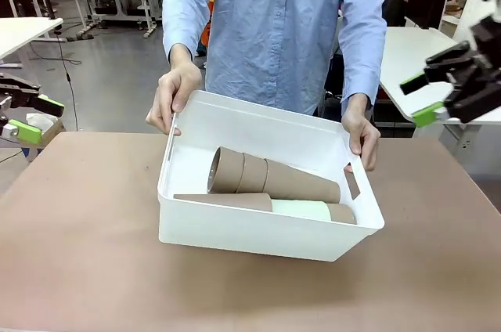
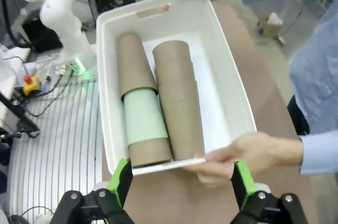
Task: Stack the cups and store them in the basket.
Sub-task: Place the stack of Reusable plastic cups into the Pantry Basket.
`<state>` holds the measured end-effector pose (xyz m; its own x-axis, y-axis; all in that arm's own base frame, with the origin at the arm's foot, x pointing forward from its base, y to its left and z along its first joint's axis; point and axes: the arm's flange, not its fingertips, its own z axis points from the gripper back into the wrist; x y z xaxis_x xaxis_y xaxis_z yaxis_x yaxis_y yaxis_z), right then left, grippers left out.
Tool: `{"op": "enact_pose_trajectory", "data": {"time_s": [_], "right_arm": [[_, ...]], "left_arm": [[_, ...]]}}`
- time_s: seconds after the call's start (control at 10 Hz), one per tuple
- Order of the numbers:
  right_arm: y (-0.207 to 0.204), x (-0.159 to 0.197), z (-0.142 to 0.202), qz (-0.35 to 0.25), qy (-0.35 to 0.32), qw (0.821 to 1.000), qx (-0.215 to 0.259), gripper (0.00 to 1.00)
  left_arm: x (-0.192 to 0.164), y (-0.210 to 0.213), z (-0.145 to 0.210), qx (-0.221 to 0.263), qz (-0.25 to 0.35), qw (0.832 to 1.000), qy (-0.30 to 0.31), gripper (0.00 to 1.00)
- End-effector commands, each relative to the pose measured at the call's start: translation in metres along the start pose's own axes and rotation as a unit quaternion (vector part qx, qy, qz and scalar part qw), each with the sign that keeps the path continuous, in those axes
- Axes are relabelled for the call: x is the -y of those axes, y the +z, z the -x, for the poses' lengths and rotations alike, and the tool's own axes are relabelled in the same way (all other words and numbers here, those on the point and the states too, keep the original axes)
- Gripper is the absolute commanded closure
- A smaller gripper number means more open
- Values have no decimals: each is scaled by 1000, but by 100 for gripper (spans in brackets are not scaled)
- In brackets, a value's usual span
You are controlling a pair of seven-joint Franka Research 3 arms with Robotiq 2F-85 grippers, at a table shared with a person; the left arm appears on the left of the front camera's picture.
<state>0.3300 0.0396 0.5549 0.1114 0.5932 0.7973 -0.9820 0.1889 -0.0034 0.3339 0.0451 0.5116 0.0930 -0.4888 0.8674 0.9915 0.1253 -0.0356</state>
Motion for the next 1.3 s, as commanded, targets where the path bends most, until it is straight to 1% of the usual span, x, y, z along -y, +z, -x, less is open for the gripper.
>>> {"op": "enact_pose_trajectory", "data": {"time_s": [0.0, 0.1, 0.3, 0.4, 0.5, 1.2], "right_arm": [[1, 12, 33, -21, 0, 999, 37, 0], [1, 13, 47, -19, -5, 999, 43, 0], [1, 11, 57, -15, 1, 999, 43, 0], [2, 9, 56, -3, 10, 998, 58, 0], [6, 12, 59, -16, -13, 999, 36, 0], [6, 12, 59, -16, -13, 999, 36, 0]], "left_arm": [[1, 0, -3, 5, 1, 1000, 4, 4], [1, 0, -3, 5, 1, 1000, 4, 4], [1, 0, -3, 5, 1, 1000, 4, 4], [1, 0, -3, 5, 1, 1000, 4, 4], [1, 0, -3, 5, 1, 1000, 4, 4], [1, 0, -3, 5, 1, 1000, 4, 4]]}}
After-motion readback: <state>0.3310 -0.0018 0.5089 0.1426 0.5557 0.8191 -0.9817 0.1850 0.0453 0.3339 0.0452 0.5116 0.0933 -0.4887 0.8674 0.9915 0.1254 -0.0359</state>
